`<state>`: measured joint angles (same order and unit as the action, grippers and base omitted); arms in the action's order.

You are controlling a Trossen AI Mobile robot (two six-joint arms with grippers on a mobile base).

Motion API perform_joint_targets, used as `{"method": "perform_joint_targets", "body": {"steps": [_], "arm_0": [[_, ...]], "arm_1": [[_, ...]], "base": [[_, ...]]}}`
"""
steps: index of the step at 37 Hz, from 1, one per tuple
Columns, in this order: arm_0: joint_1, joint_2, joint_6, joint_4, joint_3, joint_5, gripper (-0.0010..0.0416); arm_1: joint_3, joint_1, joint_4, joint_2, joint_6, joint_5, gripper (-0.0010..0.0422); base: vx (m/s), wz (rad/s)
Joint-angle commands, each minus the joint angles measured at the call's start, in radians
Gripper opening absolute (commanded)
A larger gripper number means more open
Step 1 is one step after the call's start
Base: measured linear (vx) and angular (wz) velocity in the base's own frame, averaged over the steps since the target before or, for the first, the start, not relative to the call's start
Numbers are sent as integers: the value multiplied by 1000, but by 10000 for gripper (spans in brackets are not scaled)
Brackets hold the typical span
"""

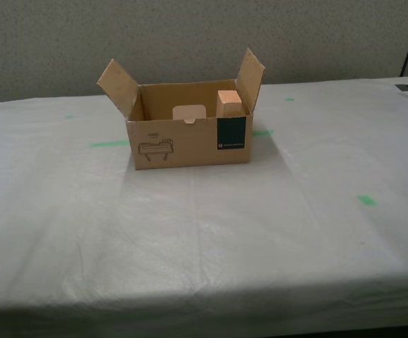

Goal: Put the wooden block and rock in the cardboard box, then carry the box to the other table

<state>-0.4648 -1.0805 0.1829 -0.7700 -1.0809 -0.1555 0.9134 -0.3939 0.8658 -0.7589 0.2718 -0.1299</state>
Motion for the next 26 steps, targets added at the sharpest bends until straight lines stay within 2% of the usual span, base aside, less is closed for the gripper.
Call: {"method": "perform_joint_targets", "body": {"steps": [1, 26], "arm_0": [[-1, 0, 0, 0, -1, 4, 399], [-1, 0, 0, 0, -1, 4, 399]], "arm_1": [[1, 0, 0, 0, 2, -1, 398], [1, 0, -1, 0, 2, -1, 398]], "base": [[0, 0], [0, 0]]}}
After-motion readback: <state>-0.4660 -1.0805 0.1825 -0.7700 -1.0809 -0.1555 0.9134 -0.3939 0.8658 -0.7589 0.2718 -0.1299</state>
